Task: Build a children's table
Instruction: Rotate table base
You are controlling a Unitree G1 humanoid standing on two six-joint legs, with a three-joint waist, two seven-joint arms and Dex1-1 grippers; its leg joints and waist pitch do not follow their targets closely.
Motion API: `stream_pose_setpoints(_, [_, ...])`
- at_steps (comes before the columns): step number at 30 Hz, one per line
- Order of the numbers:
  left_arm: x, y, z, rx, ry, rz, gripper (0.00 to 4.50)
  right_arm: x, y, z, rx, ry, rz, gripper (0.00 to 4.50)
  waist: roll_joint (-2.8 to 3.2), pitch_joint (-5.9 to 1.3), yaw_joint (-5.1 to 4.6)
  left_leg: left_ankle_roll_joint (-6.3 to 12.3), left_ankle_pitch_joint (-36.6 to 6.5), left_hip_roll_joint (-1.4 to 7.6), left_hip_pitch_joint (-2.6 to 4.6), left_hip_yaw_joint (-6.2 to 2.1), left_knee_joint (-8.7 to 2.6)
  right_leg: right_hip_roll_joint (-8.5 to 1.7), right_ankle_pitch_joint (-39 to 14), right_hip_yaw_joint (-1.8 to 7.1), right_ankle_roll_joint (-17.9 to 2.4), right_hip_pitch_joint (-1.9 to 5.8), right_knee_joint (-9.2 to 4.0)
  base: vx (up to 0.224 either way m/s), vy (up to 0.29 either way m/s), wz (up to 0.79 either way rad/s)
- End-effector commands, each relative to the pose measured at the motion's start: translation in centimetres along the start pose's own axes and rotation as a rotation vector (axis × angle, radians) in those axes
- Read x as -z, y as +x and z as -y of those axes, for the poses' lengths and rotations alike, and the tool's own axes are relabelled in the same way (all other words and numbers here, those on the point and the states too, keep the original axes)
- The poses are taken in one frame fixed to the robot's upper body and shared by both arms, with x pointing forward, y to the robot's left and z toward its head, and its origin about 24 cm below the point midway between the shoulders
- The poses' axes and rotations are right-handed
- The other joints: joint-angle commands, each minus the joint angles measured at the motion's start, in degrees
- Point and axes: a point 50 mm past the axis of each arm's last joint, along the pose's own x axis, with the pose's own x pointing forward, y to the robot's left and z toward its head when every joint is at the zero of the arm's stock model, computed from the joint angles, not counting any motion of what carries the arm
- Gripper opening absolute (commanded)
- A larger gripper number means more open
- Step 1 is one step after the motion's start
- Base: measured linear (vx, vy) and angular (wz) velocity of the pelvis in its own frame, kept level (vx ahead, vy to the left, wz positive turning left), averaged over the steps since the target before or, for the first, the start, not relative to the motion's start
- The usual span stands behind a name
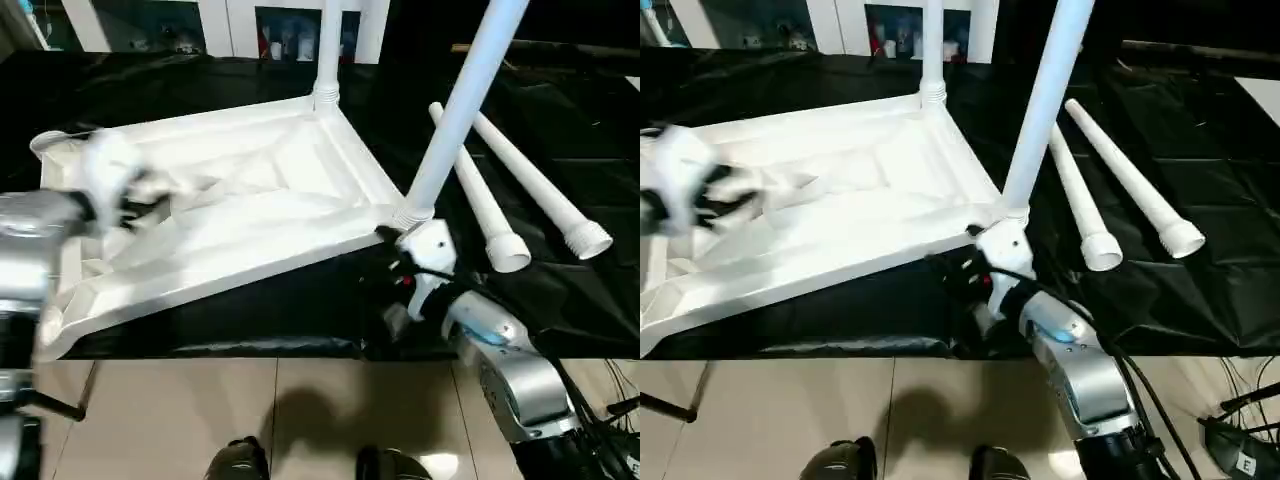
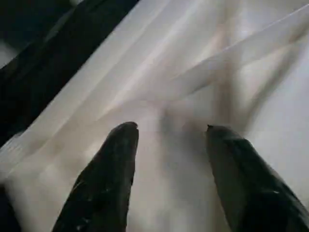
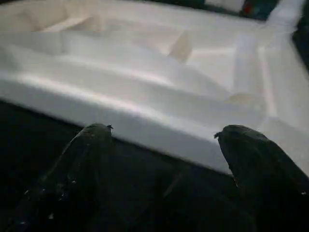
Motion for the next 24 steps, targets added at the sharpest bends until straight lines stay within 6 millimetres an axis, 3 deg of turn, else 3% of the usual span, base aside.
stream_pose_setpoints(1, [0.6, -1.1, -1.1, -0.086, -0.004, -0.059, 2.86, 0.1, -0.3, -0.2, -0.025, -0.010, -0.030, 3.92, 1.16, -5.29, 0.17, -1.51, -16.0, 1.97, 2.41, -1.77, -4.13, -2.36, -13.0, 2.21, -9.0, 2.18, -3.64, 0.000, 0.000, 0.00])
stream_pose_setpoints(5, [2.1, -2.4, -2.8, -0.203, 0.035, -0.168, 3.07, 0.3, -0.7, -0.1, -0.028, -0.009, -0.049, 3.92, 1.20, -5.28, 0.33, -1.23, -15.6, 1.82, 2.40, -1.75, -4.06, -2.10, -11.1, 2.16, -9.3, 2.04, -3.58, 0.000, 0.000, 0.00])
stream_pose_setpoints(9, [4.9, -3.2, -3.7, -0.219, 0.050, -0.306, 3.32, 0.6, -1.4, -0.7, -0.186, 0.007, -0.075, 3.92, 1.23, -5.27, 0.61, -0.57, -15.3, 1.71, 2.36, -1.84, -3.99, -2.02, -9.0, 2.11, -9.2, 2.19, -3.53, 0.000, 0.000, 0.00])
stream_pose_setpoints(13, [6.8, -2.4, -2.4, -0.136, 0.045, -0.355, 3.65, 1.6, -1.0, 0.6, -0.086, -0.015, -0.140, 3.92, 1.16, -5.37, 0.79, -0.93, -15.2, 1.72, 2.33, -1.84, -4.04, -2.09, -8.1, 2.06, -10.5, 2.08, -3.41, 0.000, 0.000, 0.00])
stream_pose_setpoints(17, [7.1, -1.9, -1.5, -0.087, 0.032, -0.354, 3.84, 1.7, -0.4, 1.3, -0.013, -0.021, -0.150, 3.92, 1.26, -5.24, 0.79, -1.68, -16.5, 1.72, 2.38, -1.88, -4.10, -2.28, -9.7, 2.15, -10.8, 2.00, -3.57, 0.000, 0.000, 0.00])
stream_pose_setpoints(19, [7.3, -1.3, -0.7, -0.043, 0.040, -0.356, 4.07, 1.7, 0.3, 1.7, 0.039, -0.017, -0.151, 3.92, 1.01, -5.34, 0.70, -1.95, -16.7, 1.71, 2.32, -2.00, -4.18, -2.38, -10.1, 2.10, -10.7, 2.15, -3.59, 0.000, 0.000, 0.00])
stream_pose_setpoints(24, [7.5, -0.4, 0.3, 0.019, 0.062, -0.358, 4.47, 1.8, 1.4, 1.8, 0.048, -0.024, -0.172, 3.92, 1.44, -5.30, 0.82, -2.43, -17.4, 1.77, 2.68, -1.93, -4.18, -2.31, -9.7, 2.18, -10.4, 1.95, -3.59, 0.000, 0.000, 0.00])
